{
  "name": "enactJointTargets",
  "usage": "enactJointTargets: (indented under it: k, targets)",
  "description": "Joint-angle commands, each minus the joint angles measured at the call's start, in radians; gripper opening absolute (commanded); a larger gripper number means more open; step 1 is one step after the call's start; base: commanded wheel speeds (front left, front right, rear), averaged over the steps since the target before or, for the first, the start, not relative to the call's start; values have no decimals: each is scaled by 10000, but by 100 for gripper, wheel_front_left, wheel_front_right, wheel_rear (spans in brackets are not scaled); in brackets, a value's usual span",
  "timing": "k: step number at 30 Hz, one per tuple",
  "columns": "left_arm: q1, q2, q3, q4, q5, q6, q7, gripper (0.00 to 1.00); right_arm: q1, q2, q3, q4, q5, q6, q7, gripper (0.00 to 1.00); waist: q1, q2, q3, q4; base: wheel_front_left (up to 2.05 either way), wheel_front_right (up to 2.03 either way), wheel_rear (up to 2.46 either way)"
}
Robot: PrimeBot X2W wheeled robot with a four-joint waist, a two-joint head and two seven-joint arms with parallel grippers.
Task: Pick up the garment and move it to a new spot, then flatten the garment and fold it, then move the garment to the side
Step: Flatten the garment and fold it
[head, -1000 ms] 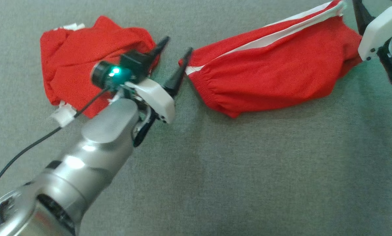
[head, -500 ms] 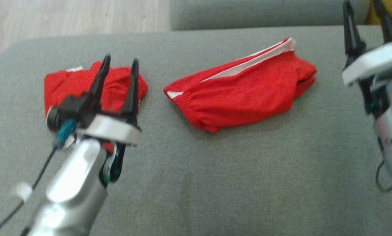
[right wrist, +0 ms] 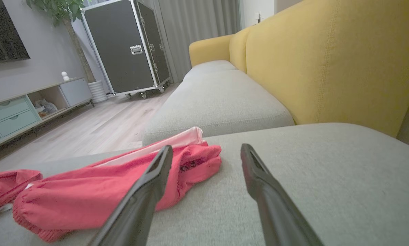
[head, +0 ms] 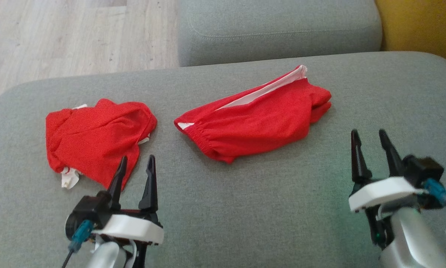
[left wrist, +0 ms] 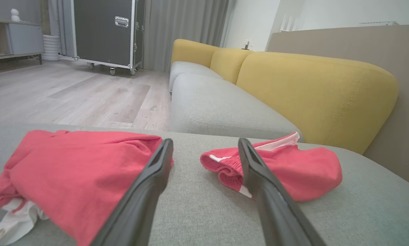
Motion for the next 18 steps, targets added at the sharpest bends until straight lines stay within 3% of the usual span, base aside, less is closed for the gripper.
enactJointTargets:
  k: [1, 11, 18]
  targets:
    - [-400, 41, 504, -265, 83, -48, -79, 100, -300, 68, 174, -408, -100, 33, -106, 100, 3, -1, 17, -15, 0, 0, 0]
    - [-779, -520, 987, -189, 1020, -796, -79, 100, -1040, 293, -575, -744, -499, 33, 692, 100, 3, -1, 1051, 540, 0, 0, 0]
    - [-1397, -844, 1205, -44, 1182, -1160, -80, 100, -3064, 334, -1893, 546, -717, 33, 2144, 100, 3, -1, 2004, 1256, 0, 0, 0]
